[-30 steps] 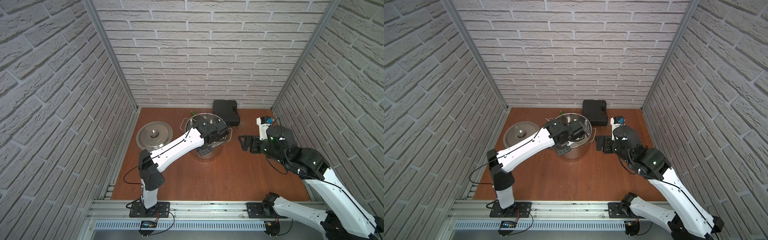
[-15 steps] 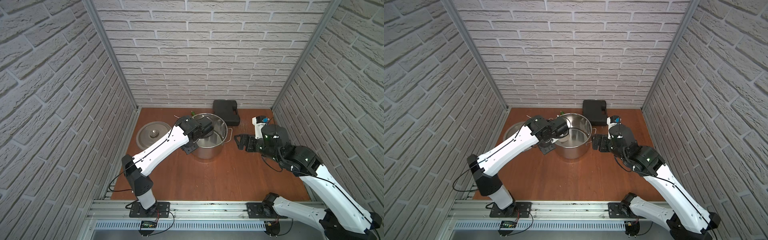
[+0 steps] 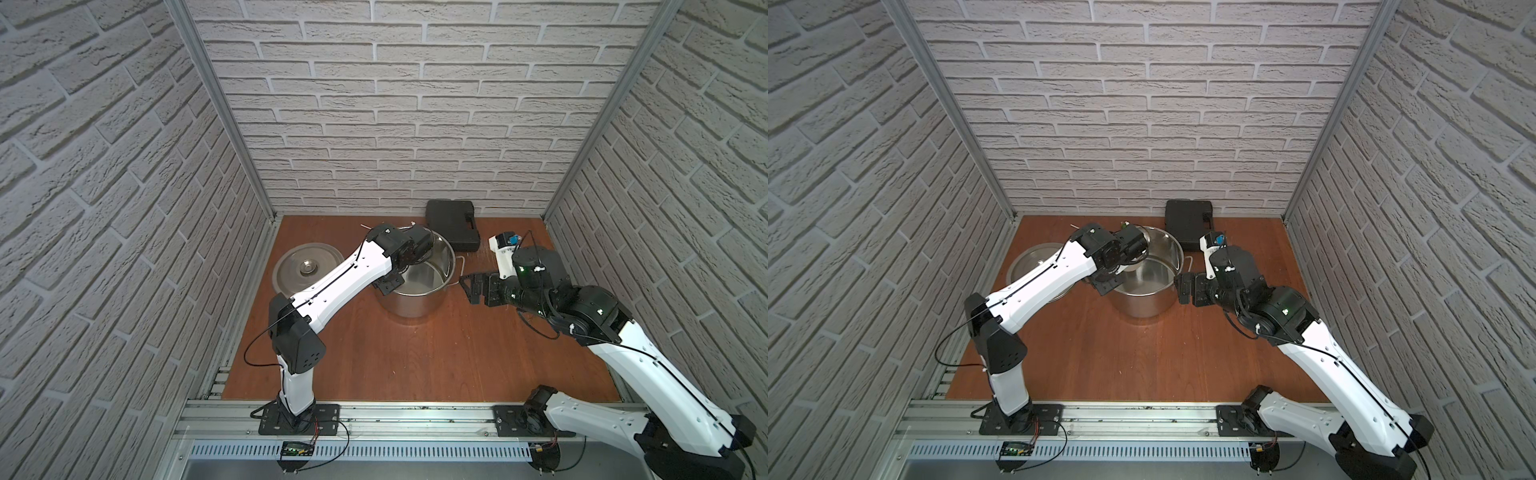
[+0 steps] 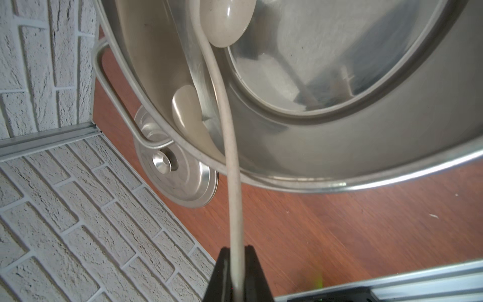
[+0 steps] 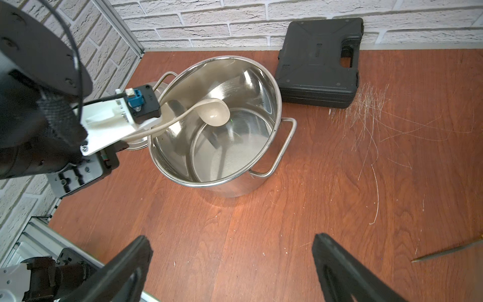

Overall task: Stir the soup with a spoon
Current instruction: Stir the soup in the pan with a stick.

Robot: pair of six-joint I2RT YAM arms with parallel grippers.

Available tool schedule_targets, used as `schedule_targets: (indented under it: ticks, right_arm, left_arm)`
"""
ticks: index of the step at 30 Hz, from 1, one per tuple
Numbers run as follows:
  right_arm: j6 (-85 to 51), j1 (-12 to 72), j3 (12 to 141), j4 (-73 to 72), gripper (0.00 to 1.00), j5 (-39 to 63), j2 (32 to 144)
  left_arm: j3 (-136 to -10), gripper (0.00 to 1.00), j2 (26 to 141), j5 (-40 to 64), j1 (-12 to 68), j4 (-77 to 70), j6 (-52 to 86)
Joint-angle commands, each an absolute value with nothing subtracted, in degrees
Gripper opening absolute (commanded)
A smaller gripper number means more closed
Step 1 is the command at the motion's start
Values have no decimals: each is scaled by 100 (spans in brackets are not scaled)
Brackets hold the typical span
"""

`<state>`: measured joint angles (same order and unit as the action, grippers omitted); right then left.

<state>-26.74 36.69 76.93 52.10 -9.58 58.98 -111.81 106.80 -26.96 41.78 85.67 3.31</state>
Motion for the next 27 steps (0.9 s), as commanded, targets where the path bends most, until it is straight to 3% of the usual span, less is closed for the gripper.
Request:
schedule_targets:
  ticks: [1, 8, 17, 27]
  right_arm:
    - [-2514, 3718, 7691, 5028, 100, -1012, 5786]
    - [-2538, 3718, 7682, 5062, 100, -1134, 5640]
    - [-2529, 3716, 7695, 5002, 99, -1187, 5568]
    - [-2669, 3718, 7515, 4653, 98, -865, 5738]
  left_arm:
    - [-11581, 0, 10839, -2780, 4324, 8220, 225]
    - [-11986, 0, 11131, -2593, 4832, 8534, 295]
    - [-11371, 0, 10573, -2581, 5337, 9068, 931]
    - [-10913, 0, 10094, -2971, 5198, 9926, 1340]
